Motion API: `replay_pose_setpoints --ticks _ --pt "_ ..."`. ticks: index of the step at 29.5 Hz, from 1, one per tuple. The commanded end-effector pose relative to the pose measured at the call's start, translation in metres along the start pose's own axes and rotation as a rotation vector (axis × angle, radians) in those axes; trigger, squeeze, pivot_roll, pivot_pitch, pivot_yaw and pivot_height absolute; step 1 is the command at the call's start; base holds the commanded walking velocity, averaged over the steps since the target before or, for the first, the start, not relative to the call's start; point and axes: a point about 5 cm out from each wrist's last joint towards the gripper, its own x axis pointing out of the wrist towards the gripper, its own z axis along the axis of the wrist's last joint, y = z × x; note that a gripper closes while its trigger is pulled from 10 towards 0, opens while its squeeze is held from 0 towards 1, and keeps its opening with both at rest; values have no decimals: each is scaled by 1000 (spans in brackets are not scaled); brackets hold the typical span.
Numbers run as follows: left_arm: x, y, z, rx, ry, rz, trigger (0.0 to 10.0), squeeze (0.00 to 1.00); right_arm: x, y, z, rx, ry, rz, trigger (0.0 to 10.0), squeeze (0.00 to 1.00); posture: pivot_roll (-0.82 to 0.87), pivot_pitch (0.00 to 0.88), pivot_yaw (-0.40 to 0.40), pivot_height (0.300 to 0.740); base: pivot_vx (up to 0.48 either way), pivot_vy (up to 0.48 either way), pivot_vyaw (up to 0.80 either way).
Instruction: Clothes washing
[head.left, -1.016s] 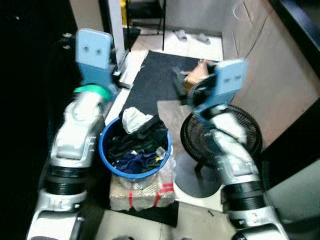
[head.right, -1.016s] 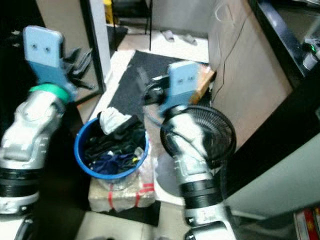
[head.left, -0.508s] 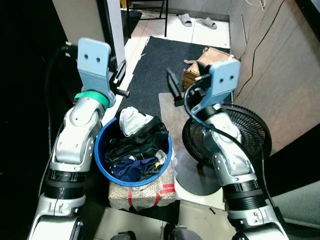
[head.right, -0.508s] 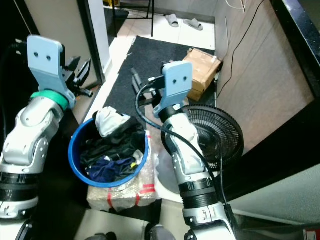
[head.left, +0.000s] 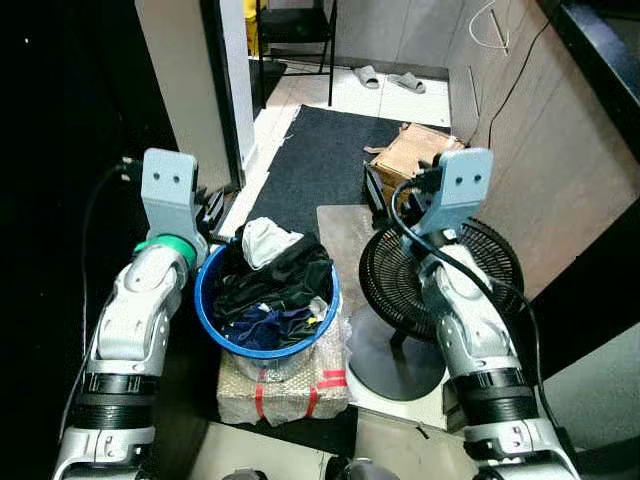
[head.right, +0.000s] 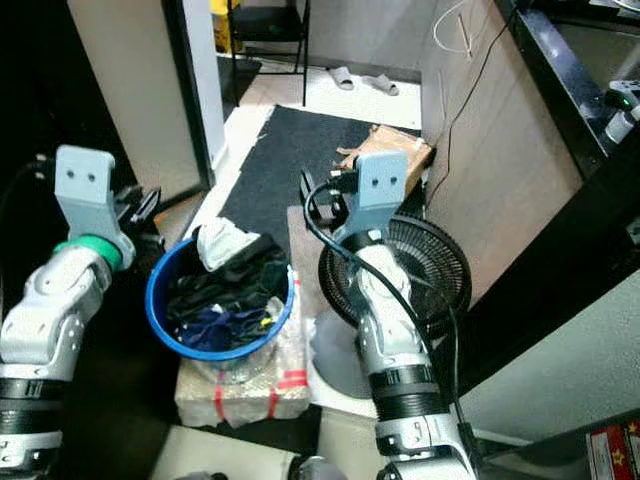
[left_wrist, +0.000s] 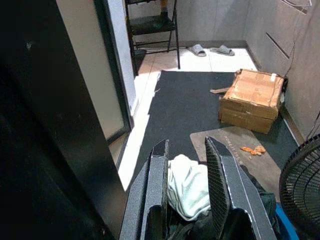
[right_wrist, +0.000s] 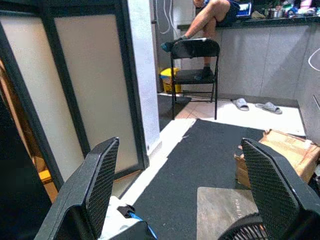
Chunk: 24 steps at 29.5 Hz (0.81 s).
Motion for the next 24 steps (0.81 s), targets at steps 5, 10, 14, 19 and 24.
replay_pose_setpoints --ticks 5,10,14,19,24 --pt "1 -3 6 11 -29 -1 10000 0 -1 -6 0 9 -10 -27 10000 0 4 65 11 711 0 0 0" --pt "1 -4 9 14 -44 -6 10000 0 0 -5 1 4 -18 -22 10000 0 6 69 11 691 0 0 0" --pt "2 -6 11 23 -54 -10 10000 0 1 -4 1 3 -20 -20 10000 0 6 69 11 671 0 0 0" --pt "2 -6 11 24 -58 -9 10000 0 1 -3 1 3 -22 -18 10000 0 8 75 13 656 0 0 0" --pt "3 -6 11 24 -58 -4 10000 0 1 -1 1 2 -25 -9 10000 0 8 76 13 631 0 0 0"
